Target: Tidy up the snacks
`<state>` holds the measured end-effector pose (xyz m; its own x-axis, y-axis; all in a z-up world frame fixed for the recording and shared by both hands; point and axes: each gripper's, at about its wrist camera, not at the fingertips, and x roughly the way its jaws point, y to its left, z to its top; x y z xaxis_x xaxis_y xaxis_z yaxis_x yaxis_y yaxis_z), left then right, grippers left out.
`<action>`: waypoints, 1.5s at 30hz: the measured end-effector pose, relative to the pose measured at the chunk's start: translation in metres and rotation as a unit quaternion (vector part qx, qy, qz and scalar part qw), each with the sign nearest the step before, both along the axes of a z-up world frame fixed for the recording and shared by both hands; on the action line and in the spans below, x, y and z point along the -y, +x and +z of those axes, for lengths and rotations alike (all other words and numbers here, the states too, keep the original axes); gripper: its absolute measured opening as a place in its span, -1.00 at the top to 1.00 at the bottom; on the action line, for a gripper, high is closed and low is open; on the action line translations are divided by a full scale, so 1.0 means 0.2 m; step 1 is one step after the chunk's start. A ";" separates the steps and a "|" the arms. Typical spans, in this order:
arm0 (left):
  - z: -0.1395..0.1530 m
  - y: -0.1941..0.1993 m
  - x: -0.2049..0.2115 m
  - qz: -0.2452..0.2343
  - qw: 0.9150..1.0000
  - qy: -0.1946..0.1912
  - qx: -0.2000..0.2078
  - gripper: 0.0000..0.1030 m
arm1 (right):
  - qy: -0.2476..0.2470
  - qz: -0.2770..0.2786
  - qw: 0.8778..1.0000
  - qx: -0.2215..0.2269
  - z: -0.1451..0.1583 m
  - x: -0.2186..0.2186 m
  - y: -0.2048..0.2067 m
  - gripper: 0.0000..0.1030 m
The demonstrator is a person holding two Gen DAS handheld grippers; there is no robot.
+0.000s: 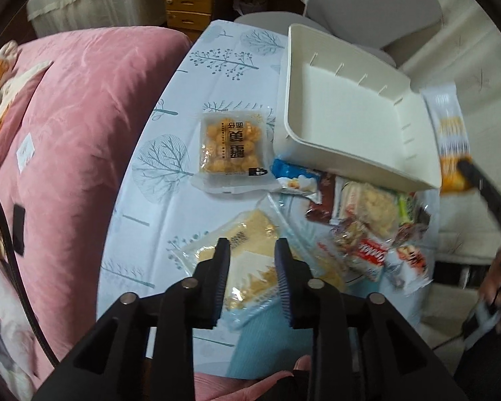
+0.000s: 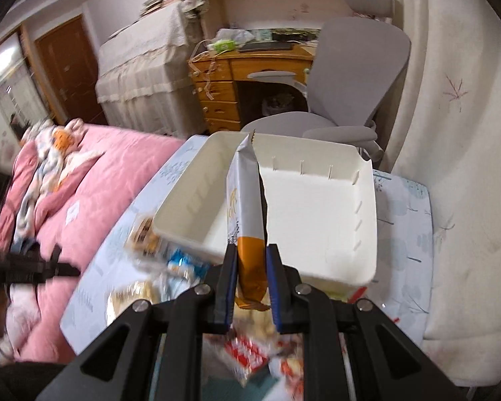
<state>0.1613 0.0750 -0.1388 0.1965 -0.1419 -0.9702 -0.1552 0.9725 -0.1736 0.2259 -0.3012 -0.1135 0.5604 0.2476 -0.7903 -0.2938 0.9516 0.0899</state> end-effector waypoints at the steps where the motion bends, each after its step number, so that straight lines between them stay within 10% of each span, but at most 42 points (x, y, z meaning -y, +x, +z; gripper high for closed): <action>1: -0.01 0.01 -0.01 -0.006 1.000 0.000 -0.002 0.49 | 0.006 -0.009 1.000 -0.003 -0.02 0.00 0.04 0.68; 10: -0.06 0.03 0.00 -0.046 0.999 0.020 -0.015 0.49 | -0.003 -0.094 0.995 -0.027 -0.14 0.00 0.28 0.56; 14: -0.05 0.01 0.03 -0.065 0.996 0.056 -0.004 0.25 | 0.019 -0.112 0.993 -0.039 -0.18 0.04 0.27 0.14; 17: -0.04 -0.03 0.05 -0.073 0.995 0.075 -0.002 -0.21 | 0.030 -0.113 0.992 -0.043 -0.18 0.06 0.20 0.10; 45: -0.08 -0.42 0.14 -0.162 0.984 0.073 -0.016 -0.48 | 0.009 0.050 0.999 -0.015 -0.34 -0.11 -0.78 -0.42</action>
